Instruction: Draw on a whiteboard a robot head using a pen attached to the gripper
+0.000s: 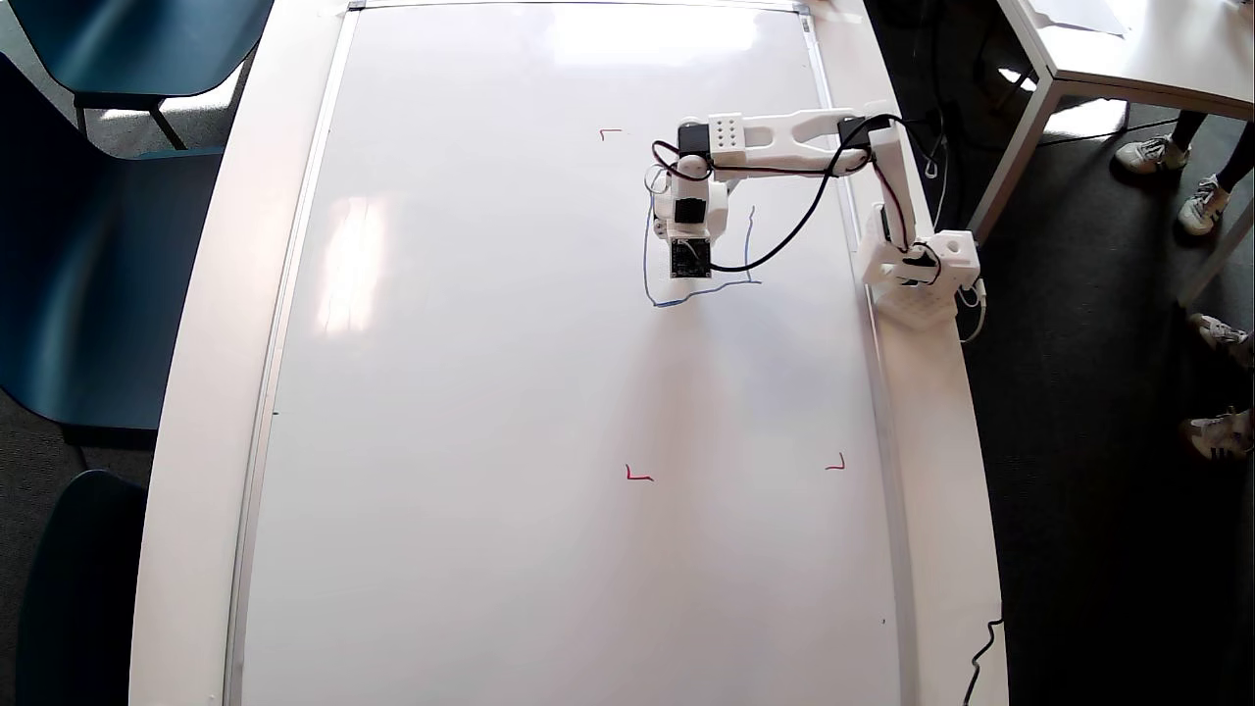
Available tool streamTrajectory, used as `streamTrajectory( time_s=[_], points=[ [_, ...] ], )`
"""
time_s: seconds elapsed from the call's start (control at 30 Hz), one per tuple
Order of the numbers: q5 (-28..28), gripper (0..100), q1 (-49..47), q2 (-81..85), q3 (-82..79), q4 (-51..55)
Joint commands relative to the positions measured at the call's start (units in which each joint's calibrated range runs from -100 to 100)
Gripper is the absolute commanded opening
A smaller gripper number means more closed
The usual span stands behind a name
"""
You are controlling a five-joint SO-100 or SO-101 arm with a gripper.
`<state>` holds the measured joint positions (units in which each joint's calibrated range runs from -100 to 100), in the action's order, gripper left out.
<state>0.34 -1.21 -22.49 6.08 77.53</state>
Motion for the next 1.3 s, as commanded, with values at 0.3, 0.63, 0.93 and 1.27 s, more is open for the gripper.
streamTrajectory(
  time_s=[0.3, 0.63, 0.93, 1.27],
  points=[
    [-1.2, 1, -4.94, -0.28, 0.6, -0.3],
    [-1.25, 1, -5.39, 0.65, 0.78, -0.04],
    [-1.25, 1, 1.32, 5.43, 7.41, 4.05],
    [-1.2, 1, 8.46, 12.39, 4.77, 8.48]
  ],
)
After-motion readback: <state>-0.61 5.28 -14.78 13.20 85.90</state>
